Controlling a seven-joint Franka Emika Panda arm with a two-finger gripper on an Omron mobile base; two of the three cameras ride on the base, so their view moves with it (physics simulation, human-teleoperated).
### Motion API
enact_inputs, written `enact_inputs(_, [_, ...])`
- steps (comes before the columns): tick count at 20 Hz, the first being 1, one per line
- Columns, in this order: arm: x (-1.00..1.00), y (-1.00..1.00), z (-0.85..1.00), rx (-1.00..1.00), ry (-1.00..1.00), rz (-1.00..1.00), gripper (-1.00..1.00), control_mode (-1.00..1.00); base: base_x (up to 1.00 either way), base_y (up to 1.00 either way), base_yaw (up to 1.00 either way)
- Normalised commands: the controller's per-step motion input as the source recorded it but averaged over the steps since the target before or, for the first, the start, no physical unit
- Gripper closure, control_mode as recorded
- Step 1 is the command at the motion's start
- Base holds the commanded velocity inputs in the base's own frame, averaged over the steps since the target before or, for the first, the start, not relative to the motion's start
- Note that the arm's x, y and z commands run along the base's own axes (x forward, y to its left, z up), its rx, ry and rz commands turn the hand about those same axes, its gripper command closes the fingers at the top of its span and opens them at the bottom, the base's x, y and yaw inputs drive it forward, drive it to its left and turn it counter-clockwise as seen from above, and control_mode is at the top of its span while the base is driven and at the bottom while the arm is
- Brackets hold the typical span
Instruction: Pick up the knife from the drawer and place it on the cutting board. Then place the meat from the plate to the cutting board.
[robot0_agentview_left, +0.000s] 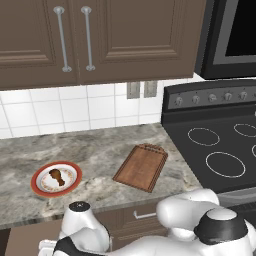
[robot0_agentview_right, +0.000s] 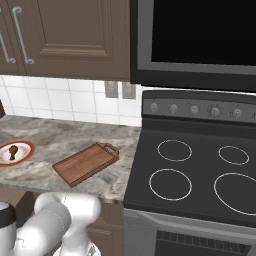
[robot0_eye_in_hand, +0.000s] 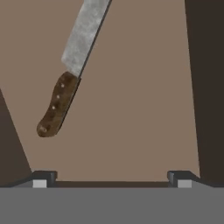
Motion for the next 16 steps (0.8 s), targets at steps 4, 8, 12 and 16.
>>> enact_inputs(4, [0.23,0.2,-0.18,-0.03,0.04,-0.03,-1.0,-1.0,0.0,0.0,0.0])
enact_inputs(8, [0.18,0.24,-0.31,-0.06,0.03,-0.01,-1.0,-1.0,0.0,0.0,0.0])
enact_inputs(12, [0.16,0.28,-0.34,-0.08,0.02,-0.01,-1.0,-1.0,0.0,0.0,0.0])
enact_inputs(16, [0.12,0.25,-0.23,-0.05,0.01,-0.01,-1.0,-1.0,0.0,0.0,0.0])
